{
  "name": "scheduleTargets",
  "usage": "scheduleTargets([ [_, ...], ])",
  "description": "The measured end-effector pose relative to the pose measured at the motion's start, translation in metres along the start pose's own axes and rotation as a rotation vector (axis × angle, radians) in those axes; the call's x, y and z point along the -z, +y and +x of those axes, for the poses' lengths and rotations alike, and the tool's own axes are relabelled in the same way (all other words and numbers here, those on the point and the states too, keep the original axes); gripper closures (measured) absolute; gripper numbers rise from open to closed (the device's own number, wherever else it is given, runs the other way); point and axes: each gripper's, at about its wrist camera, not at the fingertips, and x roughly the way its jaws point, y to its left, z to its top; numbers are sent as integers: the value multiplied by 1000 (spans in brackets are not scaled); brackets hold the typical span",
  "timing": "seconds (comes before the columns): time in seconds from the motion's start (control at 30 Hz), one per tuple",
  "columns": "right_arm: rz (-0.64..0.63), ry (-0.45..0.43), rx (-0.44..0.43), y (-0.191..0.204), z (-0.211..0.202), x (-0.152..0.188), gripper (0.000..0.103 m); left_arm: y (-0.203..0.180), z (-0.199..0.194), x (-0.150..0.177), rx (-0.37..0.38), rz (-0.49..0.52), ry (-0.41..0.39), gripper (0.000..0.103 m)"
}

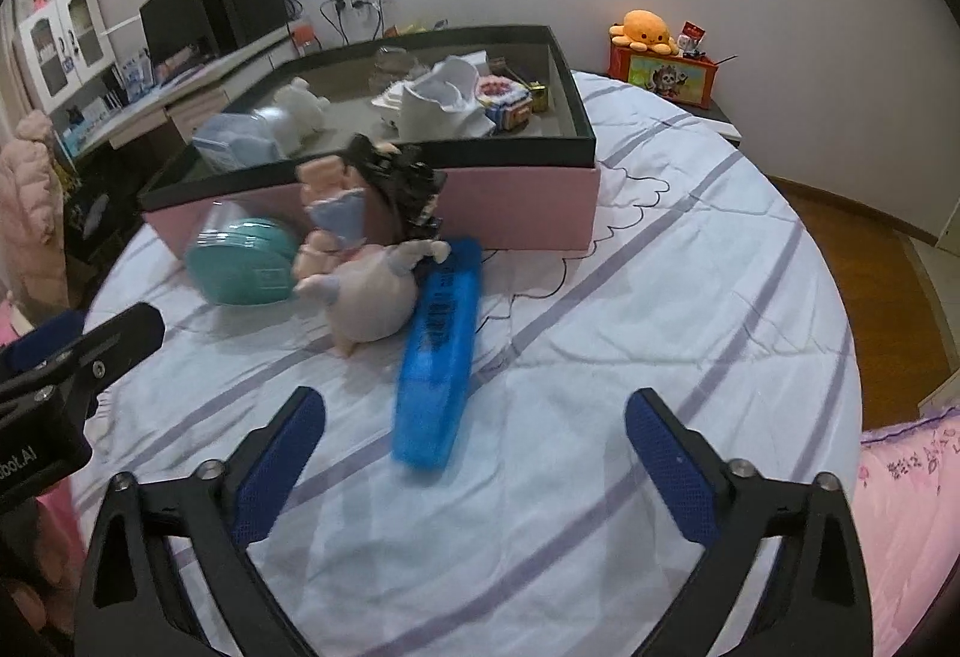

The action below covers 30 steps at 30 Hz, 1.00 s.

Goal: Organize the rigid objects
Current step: 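Grasp the clear teal pad case with left tool while right tool grasps the blue plastic case, then carry both cases into the pink tray and open both tools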

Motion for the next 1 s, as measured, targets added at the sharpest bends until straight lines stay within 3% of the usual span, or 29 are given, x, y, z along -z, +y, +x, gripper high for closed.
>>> scheduleTargets([
  [0.07,-2,9,11,-2,9,-3,9,-3,10,-3,0,5,10,0],
  [0.13,-7,12,34,-4,13,-5,25,-7,20,-6,-5,12,21,0],
  [0.47,-101,-8,66,7,25,-17,44,-24,55,-16,-5,25,57,0],
  [0.6,-122,-20,72,11,24,-18,77,-33,65,-20,11,19,68,0],
  [0.7,-97,-25,45,5,23,-17,77,-32,68,-22,43,-5,61,2],
  [0.77,-81,-26,27,2,22,-17,77,-27,71,-22,68,-30,68,21],
  [0.8,-77,-26,22,1,22,-16,77,-26,71,-22,68,-33,67,24],
  [1.0,-34,-31,-23,-5,11,-9,77,-18,61,-16,95,-45,57,27],
])
